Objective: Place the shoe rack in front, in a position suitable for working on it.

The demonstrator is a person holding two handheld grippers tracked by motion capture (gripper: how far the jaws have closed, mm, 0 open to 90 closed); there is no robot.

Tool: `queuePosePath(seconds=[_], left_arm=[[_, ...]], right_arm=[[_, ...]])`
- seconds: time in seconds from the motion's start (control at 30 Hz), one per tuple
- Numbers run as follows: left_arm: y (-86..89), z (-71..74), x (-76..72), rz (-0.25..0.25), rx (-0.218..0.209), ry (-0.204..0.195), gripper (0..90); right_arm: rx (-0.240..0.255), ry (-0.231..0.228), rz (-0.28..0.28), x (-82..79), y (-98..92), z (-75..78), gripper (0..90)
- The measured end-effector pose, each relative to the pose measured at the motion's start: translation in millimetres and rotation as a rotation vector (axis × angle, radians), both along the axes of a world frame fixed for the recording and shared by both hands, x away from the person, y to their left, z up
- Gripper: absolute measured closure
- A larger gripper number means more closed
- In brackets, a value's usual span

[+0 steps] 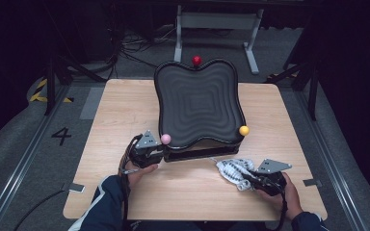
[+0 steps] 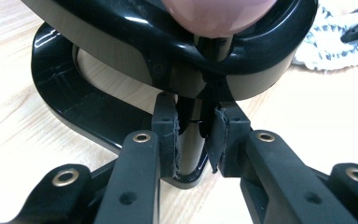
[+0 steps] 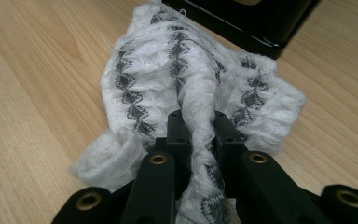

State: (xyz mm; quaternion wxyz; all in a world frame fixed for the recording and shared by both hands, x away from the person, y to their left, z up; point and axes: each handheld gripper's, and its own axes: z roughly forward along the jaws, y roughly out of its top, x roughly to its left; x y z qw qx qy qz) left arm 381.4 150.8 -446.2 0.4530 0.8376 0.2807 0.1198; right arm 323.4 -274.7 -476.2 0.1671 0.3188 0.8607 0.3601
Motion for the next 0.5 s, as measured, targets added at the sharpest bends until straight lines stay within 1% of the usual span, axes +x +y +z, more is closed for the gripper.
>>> queuePosePath(seconds=[0.13, 0.17, 0.23, 0.37, 0.5], left_arm=[[2.1, -0.4, -9.1, -0.007, -0.001, -0.003, 73.8], [1.2, -0.5, -12.4, -0.005, -0.005, 0.004, 73.8], [-0.2, -0.3, -17.7, -0.016, 0.001, 0.000, 73.7], [-6.9, -0.3, -27.0, -0.036, 0.000, 0.003, 73.4], [-10.0, -0.3, -32.1, -0.055, 0.004, 0.001, 73.3]], right_arm=[[-0.003, 0.001, -0.004, 1.1, -0.6, 0.5, 80.6], [-0.010, -0.005, 0.001, 1.6, -0.3, 0.5, 80.6], [-0.010, -0.003, 0.004, 1.8, -0.4, 0.7, 80.7], [-0.002, -0.001, 0.008, 2.5, -1.4, 0.2, 80.7], [-0.001, 0.000, 0.009, 2.6, -1.7, 0.1, 80.7]])
